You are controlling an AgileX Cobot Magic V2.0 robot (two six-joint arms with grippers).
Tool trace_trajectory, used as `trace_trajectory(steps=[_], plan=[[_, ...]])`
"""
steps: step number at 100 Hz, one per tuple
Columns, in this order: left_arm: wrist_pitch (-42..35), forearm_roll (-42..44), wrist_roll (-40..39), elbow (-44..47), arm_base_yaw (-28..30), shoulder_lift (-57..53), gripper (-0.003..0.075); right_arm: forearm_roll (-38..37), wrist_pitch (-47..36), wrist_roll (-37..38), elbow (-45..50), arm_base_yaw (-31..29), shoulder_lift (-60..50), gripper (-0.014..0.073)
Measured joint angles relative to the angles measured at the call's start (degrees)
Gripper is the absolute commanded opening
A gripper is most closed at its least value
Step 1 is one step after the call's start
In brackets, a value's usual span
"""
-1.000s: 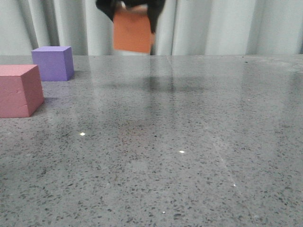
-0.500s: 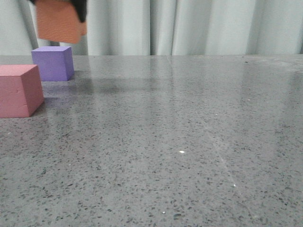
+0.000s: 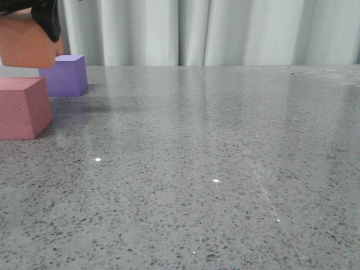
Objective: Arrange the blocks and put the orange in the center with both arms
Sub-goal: 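Carry the orange cube with the left gripper between pink and purple cubes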
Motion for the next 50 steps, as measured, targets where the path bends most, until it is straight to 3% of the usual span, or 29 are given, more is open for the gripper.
trace_trajectory(steps=[50], plan=[[-6.97,-1.58,0.00,2.95,2.62,0.72,0.0148,0.00,0.00,0.00,0.00,0.00,0.00,-0.0067]])
